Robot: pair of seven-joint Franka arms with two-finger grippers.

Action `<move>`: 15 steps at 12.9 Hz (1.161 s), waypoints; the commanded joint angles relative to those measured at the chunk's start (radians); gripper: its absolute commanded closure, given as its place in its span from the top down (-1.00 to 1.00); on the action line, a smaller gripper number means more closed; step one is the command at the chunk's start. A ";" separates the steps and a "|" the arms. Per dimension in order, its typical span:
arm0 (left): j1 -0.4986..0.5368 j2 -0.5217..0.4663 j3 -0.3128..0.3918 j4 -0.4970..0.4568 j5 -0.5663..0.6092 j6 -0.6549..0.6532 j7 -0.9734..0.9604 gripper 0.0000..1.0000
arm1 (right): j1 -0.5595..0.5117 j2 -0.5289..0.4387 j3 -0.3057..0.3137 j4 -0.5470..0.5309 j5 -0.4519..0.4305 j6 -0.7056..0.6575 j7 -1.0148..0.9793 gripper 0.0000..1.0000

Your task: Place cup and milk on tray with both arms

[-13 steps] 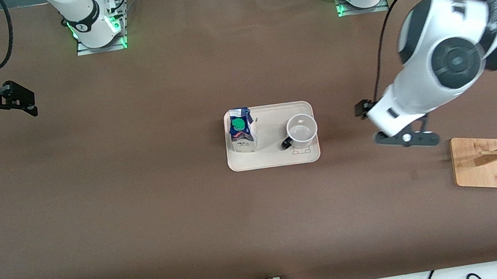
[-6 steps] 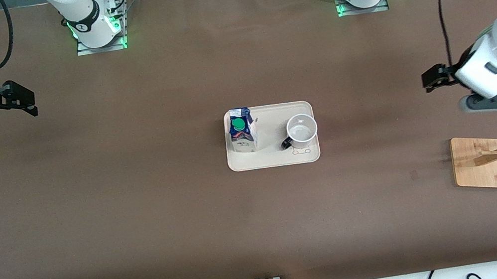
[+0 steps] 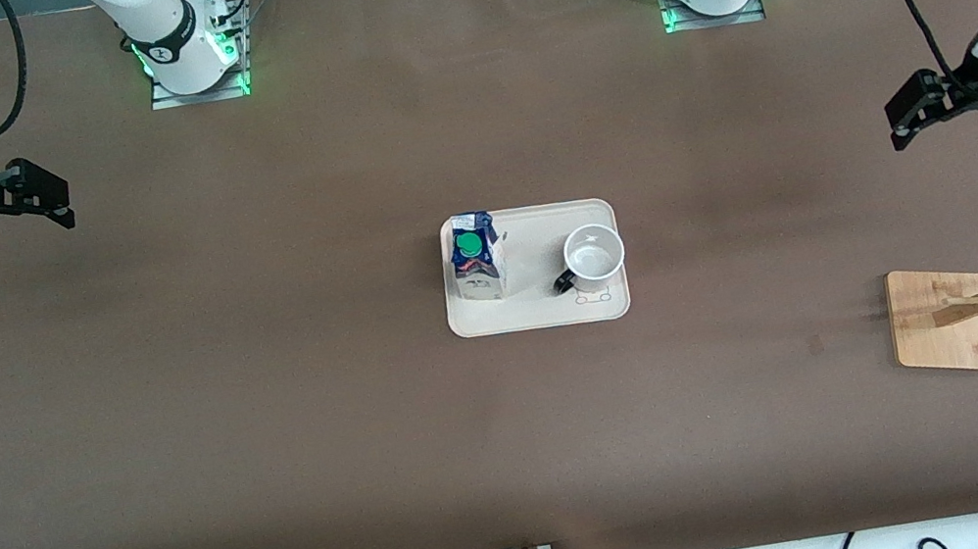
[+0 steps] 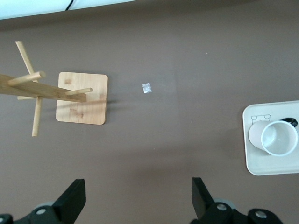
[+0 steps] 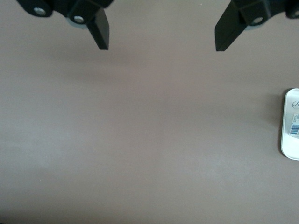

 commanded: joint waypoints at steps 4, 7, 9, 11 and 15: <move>-0.025 -0.004 0.038 -0.028 -0.020 0.000 0.004 1.00 | -0.008 0.005 0.008 0.018 -0.012 -0.009 -0.004 1.00; -0.033 -0.004 0.025 -0.025 -0.020 -0.030 -0.029 1.00 | -0.008 0.005 0.008 0.018 -0.012 -0.009 -0.006 1.00; -0.035 -0.001 0.011 -0.025 -0.017 -0.073 -0.055 1.00 | -0.005 0.005 0.010 0.018 -0.012 -0.009 -0.004 1.00; -0.035 -0.002 0.003 -0.012 -0.015 -0.078 -0.050 1.00 | -0.005 0.005 0.010 0.018 -0.012 -0.009 -0.004 1.00; -0.036 0.059 0.003 0.091 -0.014 -0.168 -0.055 1.00 | -0.005 0.005 0.010 0.017 -0.012 -0.009 -0.004 1.00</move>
